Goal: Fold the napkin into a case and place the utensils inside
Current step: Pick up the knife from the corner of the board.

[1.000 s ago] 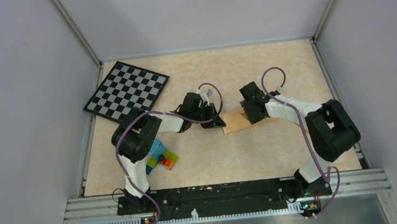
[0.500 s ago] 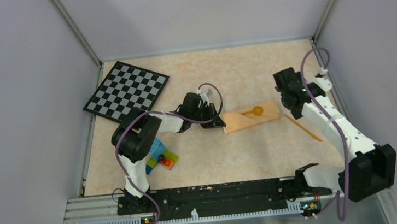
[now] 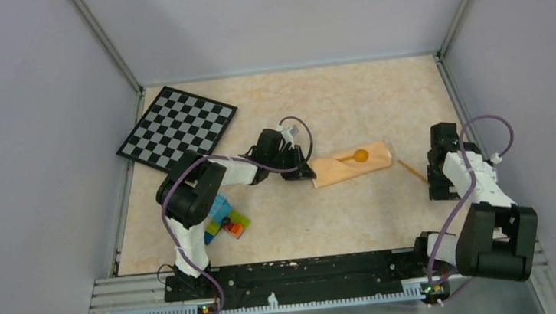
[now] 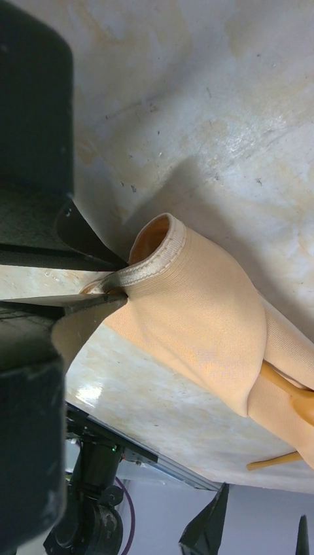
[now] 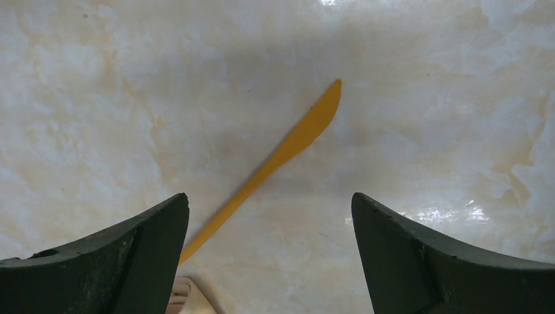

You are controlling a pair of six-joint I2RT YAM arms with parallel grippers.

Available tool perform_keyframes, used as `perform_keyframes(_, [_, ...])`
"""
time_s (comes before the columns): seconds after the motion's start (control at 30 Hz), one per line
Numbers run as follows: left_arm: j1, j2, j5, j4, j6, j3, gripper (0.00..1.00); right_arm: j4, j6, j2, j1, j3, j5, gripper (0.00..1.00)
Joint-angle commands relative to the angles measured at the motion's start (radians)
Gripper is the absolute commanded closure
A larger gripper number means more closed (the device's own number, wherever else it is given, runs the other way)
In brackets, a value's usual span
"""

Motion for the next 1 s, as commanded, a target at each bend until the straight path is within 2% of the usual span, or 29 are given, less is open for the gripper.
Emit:
perform_keyframes(0.0, [-0.009, -0.025, -0.018, -0.063, 0.033, 0.014, 0.76, 0.103, 0.025, 0.147, -0.061, 0.029, -0.110, 0.08])
perform_keyframes(0.17, [-0.012, -0.025, -0.019, -0.065, 0.035, 0.015, 0.77, 0.124, 0.028, 0.283, -0.072, 0.073, -0.154, 0.08])
perform_keyframes(0.33, [-0.012, -0.037, -0.035, -0.062, 0.040, 0.015, 0.77, 0.139, 0.052, 0.394, -0.074, 0.104, -0.169, 0.18])
perform_keyframes(0.37, [-0.013, -0.044, -0.043, -0.058, 0.041, 0.012, 0.77, 0.130, 0.043, 0.420, -0.075, 0.123, -0.166, 0.23])
perform_keyframes(0.4, [-0.015, -0.050, -0.050, -0.053, 0.040, 0.007, 0.77, 0.119, 0.024, 0.451, -0.077, 0.144, -0.167, 0.33])
perform_keyframes(0.47, [-0.014, -0.058, -0.060, -0.040, 0.042, -0.006, 0.77, 0.094, -0.011, 0.505, -0.078, 0.188, -0.174, 0.64])
perform_keyframes(0.5, [-0.014, -0.061, -0.062, -0.035, 0.042, -0.012, 0.77, 0.079, -0.021, 0.528, -0.079, 0.206, -0.176, 0.74])
perform_keyframes(0.53, [-0.014, -0.065, -0.061, -0.026, 0.042, -0.019, 0.77, 0.072, -0.025, 0.545, -0.079, 0.216, -0.179, 0.78])
perform_keyframes(0.63, [-0.014, -0.070, -0.053, -0.004, 0.040, -0.036, 0.77, 0.062, -0.037, 0.567, -0.079, 0.235, -0.164, 0.81])
perform_keyframes(0.73, [-0.014, -0.073, -0.049, 0.005, 0.044, -0.040, 0.77, 0.070, -0.059, 0.558, -0.078, 0.239, -0.156, 0.99])
perform_keyframes(0.97, [-0.015, -0.059, -0.032, 0.051, 0.039, -0.064, 0.78, 0.015, -0.152, 0.452, -0.078, 0.285, -0.087, 1.00])
